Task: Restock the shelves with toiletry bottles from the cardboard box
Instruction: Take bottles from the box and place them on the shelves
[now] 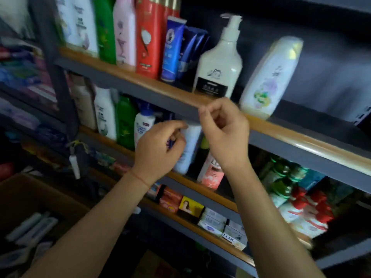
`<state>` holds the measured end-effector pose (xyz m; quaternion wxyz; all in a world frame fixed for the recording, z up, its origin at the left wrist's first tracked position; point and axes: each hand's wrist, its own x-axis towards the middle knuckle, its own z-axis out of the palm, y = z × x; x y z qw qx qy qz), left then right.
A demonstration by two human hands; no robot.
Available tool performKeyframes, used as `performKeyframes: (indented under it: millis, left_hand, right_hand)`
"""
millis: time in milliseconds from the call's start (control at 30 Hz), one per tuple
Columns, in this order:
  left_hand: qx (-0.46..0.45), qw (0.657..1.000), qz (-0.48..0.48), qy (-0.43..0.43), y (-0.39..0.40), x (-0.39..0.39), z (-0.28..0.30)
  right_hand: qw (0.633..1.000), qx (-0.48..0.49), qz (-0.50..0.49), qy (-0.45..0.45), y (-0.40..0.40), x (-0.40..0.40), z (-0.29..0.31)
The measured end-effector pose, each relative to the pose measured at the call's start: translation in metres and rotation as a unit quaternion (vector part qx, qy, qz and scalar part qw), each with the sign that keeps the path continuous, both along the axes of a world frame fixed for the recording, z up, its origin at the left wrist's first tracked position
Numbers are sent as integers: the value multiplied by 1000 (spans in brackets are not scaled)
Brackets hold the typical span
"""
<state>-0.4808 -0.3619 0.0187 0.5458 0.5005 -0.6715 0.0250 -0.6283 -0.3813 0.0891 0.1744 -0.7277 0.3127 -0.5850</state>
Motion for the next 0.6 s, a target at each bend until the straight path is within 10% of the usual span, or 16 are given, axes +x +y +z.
performKeyframes:
  millis: [267,433,600]
  left_hand:
    - [468,852,200,121,104,204,-195]
    - [544,754,325,174,187,297,-273]
    - [534,746,381,113,220,374,-327]
  right_hand:
    - [909,307,177,221,-3,206,-209]
    - [780,455,254,347,29,321,-321]
    - [691,529,248,427,51,412,-397]
